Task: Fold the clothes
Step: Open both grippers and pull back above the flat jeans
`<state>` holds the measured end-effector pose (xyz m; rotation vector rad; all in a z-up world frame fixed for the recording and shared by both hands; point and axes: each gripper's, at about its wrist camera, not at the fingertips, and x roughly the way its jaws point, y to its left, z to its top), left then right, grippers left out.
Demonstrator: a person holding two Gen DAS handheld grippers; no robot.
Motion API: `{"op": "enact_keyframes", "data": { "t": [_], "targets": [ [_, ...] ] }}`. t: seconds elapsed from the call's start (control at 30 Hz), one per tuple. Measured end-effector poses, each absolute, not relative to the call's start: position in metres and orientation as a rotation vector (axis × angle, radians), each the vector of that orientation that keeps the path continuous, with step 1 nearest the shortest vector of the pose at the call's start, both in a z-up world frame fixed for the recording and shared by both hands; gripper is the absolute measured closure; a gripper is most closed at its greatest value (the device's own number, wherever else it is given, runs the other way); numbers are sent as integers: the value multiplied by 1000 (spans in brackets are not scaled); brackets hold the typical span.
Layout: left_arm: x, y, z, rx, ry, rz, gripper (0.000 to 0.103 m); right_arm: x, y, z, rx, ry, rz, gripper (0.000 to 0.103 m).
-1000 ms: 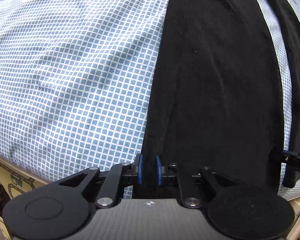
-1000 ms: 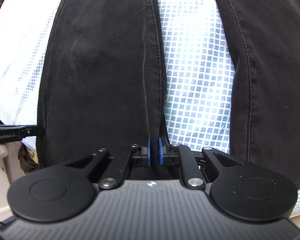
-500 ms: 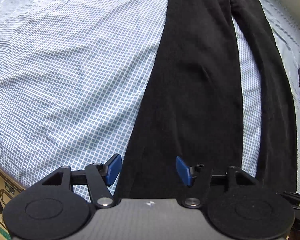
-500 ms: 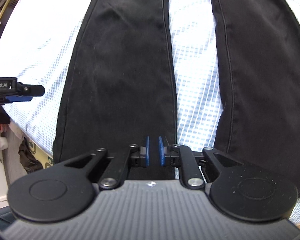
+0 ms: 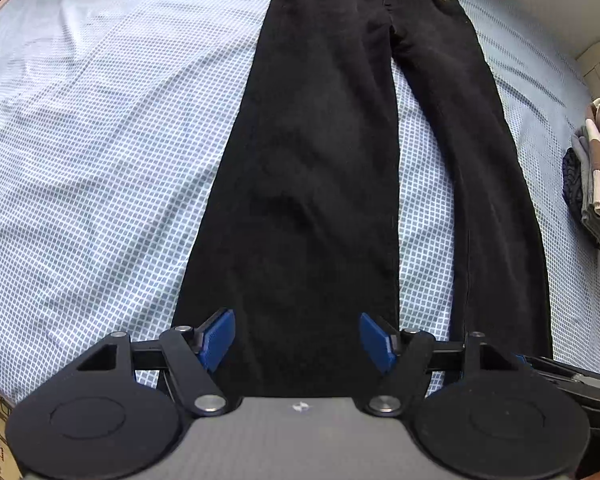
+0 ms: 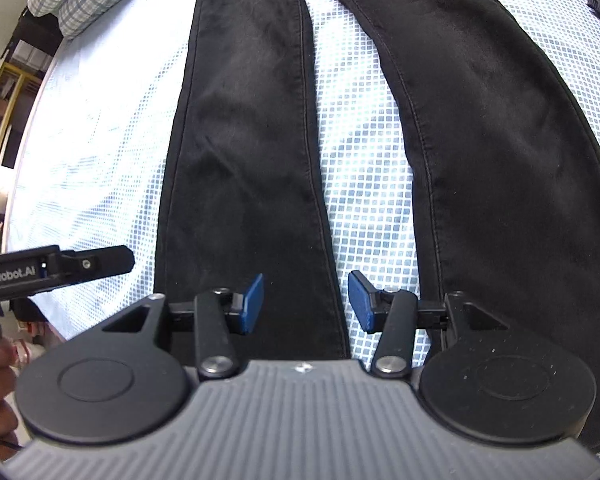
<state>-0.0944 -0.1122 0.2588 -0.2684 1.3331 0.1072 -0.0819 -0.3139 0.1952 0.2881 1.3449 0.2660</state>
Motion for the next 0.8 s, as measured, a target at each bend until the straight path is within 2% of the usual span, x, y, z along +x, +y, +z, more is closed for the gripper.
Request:
{"op": "enact_keyframes", "data": {
  "t": [0.37,0.6,0.8],
  "targets": [
    [-48,-160,291,-141,1284,4,32,-47,-335,221,252,1243,271,54],
    [-34,-162,280,-127,1302,-31,32,-29,-336,238,192,1246,261,54],
    [-31,-164,305,-102,1298,-27,31,-26,-347,275,189,1258,284,54]
  ]
}}
